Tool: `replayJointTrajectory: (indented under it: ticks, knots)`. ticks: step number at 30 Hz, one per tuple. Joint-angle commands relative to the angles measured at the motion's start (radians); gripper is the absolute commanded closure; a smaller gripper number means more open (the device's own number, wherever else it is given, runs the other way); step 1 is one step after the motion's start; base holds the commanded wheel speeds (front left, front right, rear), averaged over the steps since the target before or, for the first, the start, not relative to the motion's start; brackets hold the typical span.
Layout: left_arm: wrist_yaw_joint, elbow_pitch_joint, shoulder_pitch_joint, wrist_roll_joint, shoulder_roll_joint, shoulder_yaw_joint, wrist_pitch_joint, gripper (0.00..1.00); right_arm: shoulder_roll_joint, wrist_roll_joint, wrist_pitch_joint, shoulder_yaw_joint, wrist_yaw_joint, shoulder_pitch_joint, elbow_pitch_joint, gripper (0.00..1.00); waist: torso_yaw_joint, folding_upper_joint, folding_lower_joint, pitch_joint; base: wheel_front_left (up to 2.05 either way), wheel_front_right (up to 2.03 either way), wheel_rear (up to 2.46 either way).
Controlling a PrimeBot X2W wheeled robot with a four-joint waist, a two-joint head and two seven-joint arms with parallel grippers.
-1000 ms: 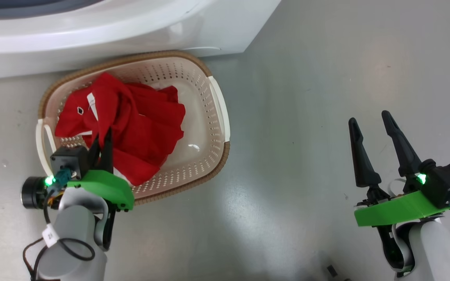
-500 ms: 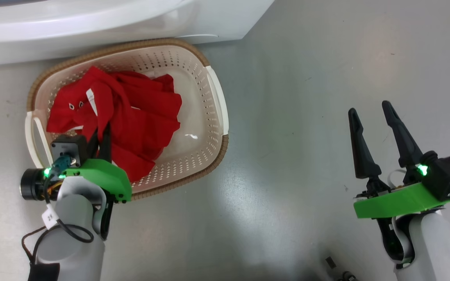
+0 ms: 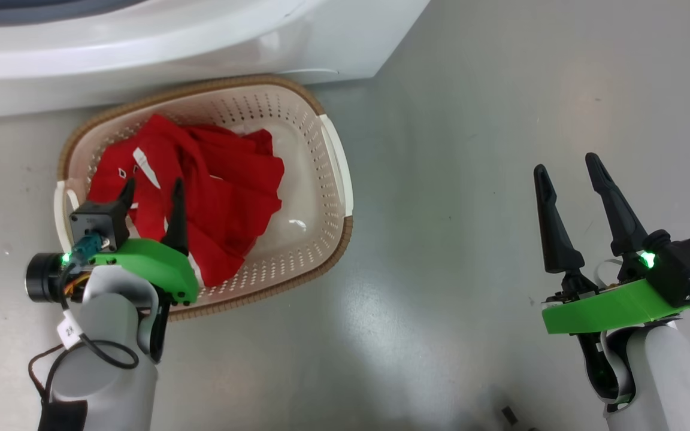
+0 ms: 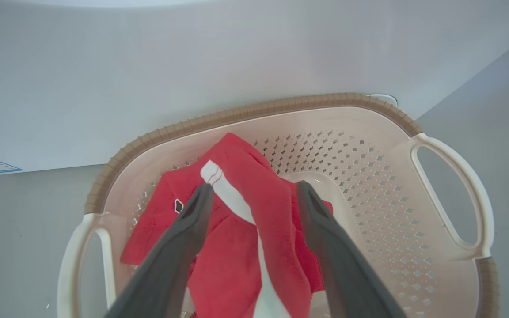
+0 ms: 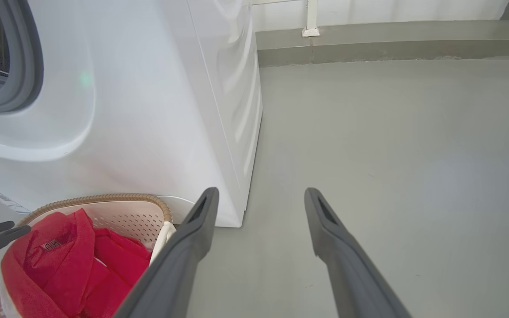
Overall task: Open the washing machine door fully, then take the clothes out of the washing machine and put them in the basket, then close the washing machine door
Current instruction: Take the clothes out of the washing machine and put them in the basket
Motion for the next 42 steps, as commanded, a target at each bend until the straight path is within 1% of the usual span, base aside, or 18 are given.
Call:
replayJointTrajectory:
  ticks: [1, 9, 32, 42]
  knots:
    - [-0.007, -0.025, 0.045, 0.006, 0.027, 0.024, -0.008, 0.00, -0.007, 0.010, -0.006, 0.019, 0.007, 0.022, -0.016, 0.00, 0.005, 0.0000, 0.0000, -0.019, 0.00, 0.00, 0.00]
    - [-0.014, -0.093, 0.096, -0.006, 0.024, 0.034, -0.008, 0.00, -0.007, 0.005, -0.006, 0.018, 0.007, 0.040, -0.003, 0.00, 0.014, 0.0000, 0.0000, -0.103, 0.00, 0.00, 0.00]
    - [-0.030, -0.407, 0.324, -0.044, 0.023, 0.049, -0.008, 0.00, -0.007, -0.013, -0.006, -0.010, 0.007, 0.162, 0.030, 0.00, 0.049, 0.0000, 0.0000, -0.375, 0.00, 0.00, 0.00]
    - [-0.033, -0.505, 0.406, -0.046, 0.023, 0.056, -0.008, 0.00, -0.007, -0.011, -0.006, -0.014, 0.007, 0.210, 0.037, 0.00, 0.056, 0.0000, 0.0000, -0.452, 0.00, 0.00, 0.00]
